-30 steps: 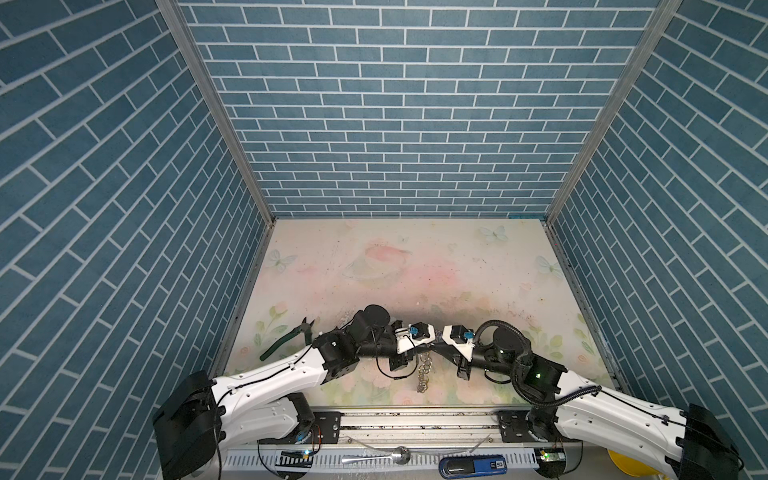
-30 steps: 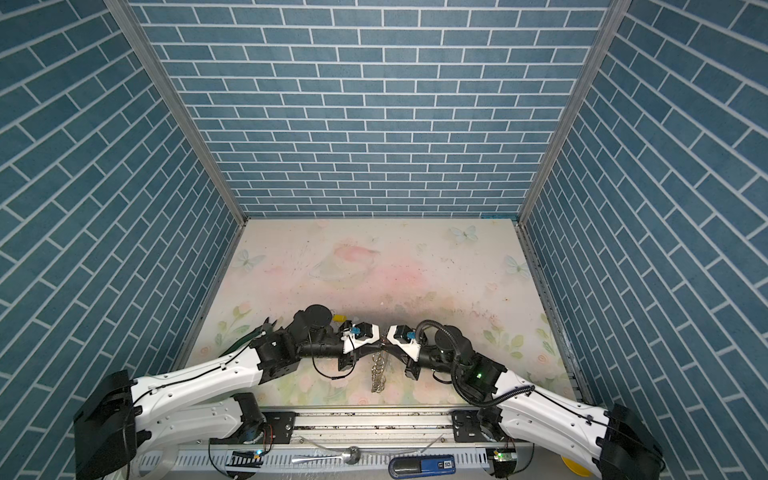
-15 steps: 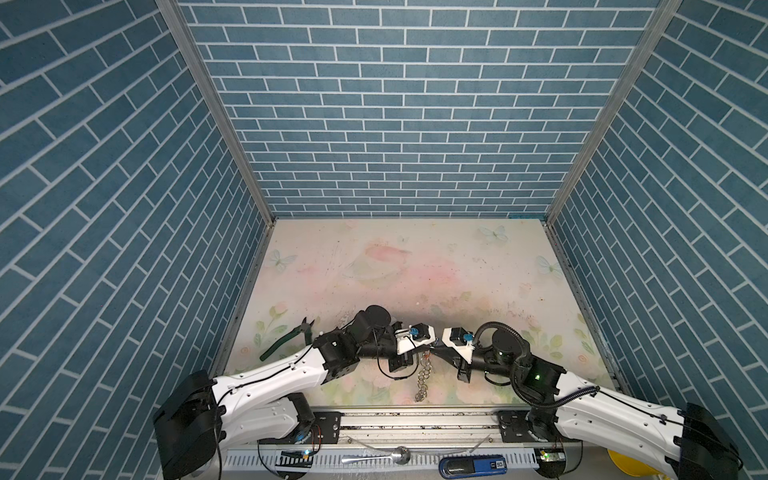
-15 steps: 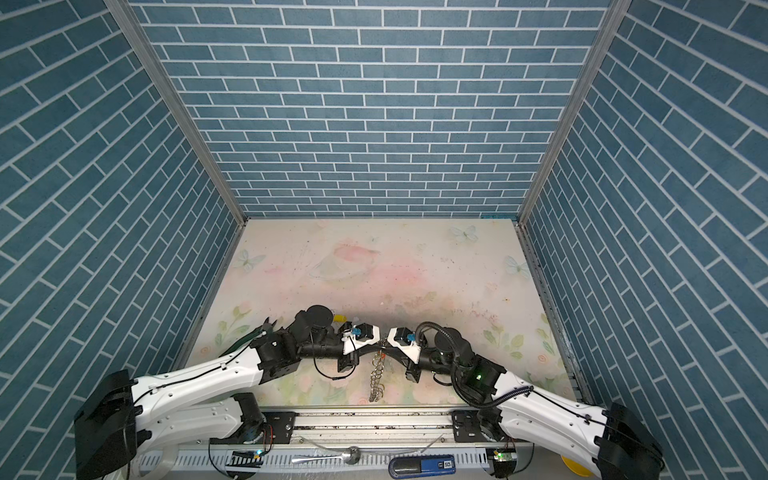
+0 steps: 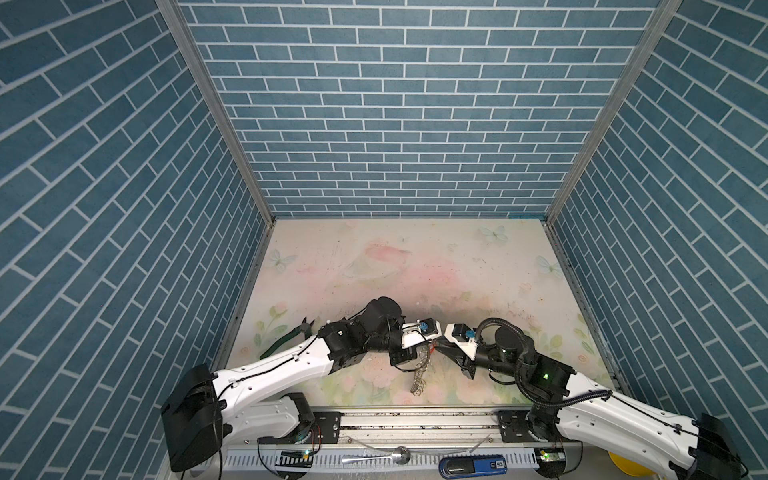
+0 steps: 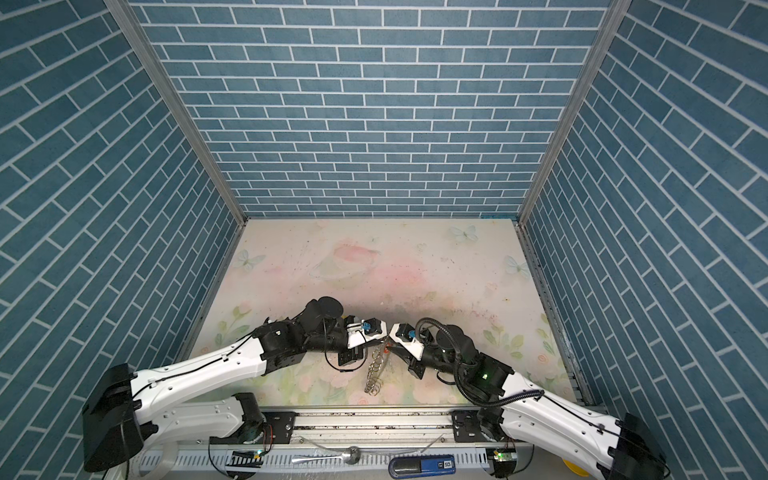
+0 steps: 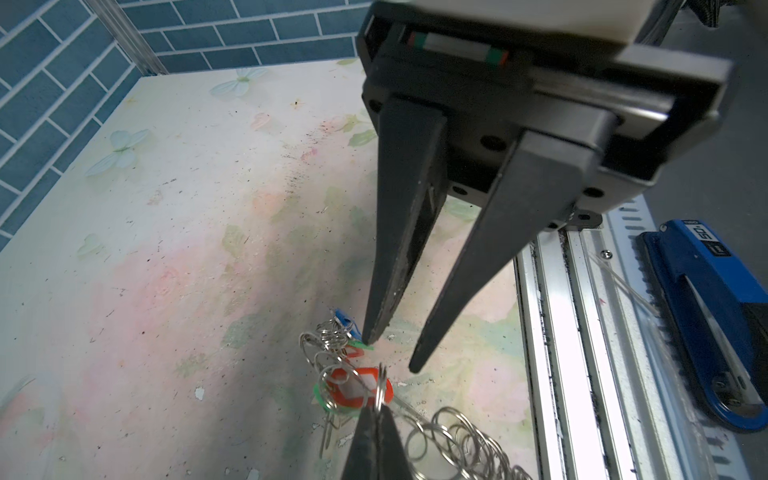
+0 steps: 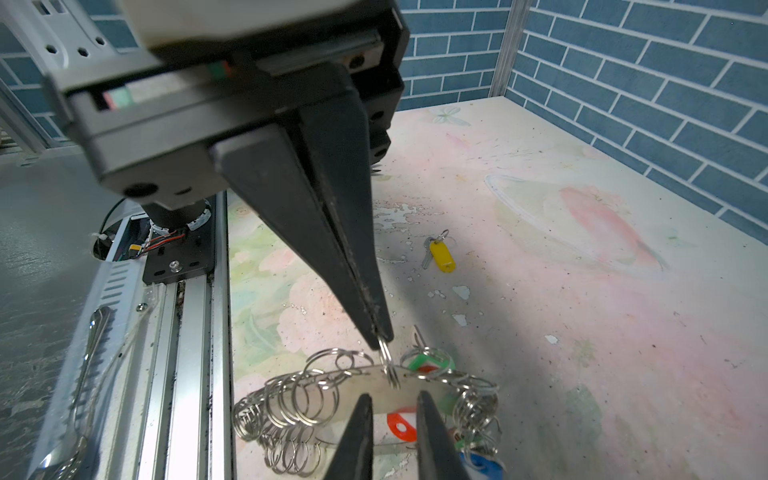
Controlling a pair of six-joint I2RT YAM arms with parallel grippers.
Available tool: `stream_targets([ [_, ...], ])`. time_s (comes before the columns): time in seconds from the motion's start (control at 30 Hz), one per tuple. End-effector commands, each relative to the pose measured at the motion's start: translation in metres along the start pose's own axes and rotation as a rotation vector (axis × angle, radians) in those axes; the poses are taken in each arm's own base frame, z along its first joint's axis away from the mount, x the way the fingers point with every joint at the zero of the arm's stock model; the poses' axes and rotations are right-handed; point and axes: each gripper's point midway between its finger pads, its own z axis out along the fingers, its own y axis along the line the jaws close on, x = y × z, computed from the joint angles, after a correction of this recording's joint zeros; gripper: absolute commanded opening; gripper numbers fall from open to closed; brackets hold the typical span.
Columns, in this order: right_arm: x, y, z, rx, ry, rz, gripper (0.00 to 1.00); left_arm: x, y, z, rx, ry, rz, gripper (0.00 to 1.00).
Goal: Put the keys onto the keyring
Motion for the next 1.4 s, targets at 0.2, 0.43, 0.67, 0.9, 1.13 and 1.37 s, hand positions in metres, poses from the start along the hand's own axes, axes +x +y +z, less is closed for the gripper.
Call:
stream_targets([
  [0.2, -0.026, 0.005, 0.001, -0.042, -0.061, -0.064, 0.16, -0.009, -0.012, -0.001, 0.074, -0.012, 0.023, 0.00],
  [0.43, -0.031, 0.009, 0.001, -0.064, -0.090, -0.064, 0.10, -0.011, -0.014, 0.000, 0.085, -0.021, 0.023, 0.00],
  [0.67, -0.031, 0.011, 0.004, -0.081, -0.089, -0.052, 0.00, -0.011, -0.011, 0.001, 0.070, -0.020, 0.017, 0.00],
  [0.9, -0.037, -0.001, -0.010, 0.018, -0.239, -0.013, 0.00, -0.023, 0.008, -0.019, -0.094, -0.186, -0.009, 0.21],
  [1.13, -0.046, -0.004, -0.022, 0.039, -0.407, 0.054, 0.00, -0.026, 0.014, -0.031, -0.110, -0.308, -0.069, 0.29],
  [1.37, -0.052, 0.003, -0.022, -0.023, -0.486, 0.089, 0.00, -0.032, 0.006, -0.022, -0.032, -0.335, -0.079, 0.28],
])
